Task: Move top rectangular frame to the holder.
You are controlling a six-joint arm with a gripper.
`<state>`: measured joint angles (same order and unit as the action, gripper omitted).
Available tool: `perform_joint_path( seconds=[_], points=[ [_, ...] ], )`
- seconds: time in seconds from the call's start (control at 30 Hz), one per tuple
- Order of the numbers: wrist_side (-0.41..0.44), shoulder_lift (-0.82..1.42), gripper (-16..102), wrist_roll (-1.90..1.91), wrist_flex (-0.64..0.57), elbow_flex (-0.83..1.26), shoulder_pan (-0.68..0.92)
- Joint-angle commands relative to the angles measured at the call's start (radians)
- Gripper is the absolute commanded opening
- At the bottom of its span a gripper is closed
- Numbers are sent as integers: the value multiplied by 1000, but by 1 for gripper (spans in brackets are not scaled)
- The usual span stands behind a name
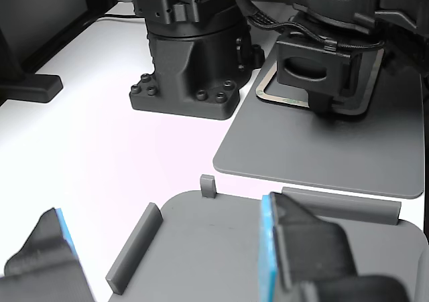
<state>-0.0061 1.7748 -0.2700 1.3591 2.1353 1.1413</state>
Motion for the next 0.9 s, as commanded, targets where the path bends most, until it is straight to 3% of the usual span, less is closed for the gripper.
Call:
perform_joint_path(
  seconds=[0.0,0.07,0.33,0.7,0.87],
  points=[
    [21,14,-5,6,-5,-26,-15],
    [32,18,-11,0,-5,-26,-15],
    [32,37,-12,-87,29,-60,-18],
    [34,-3,-12,-55,249,-365,-86],
    [83,-3,-12,61,261,-451,-144]
  ],
)
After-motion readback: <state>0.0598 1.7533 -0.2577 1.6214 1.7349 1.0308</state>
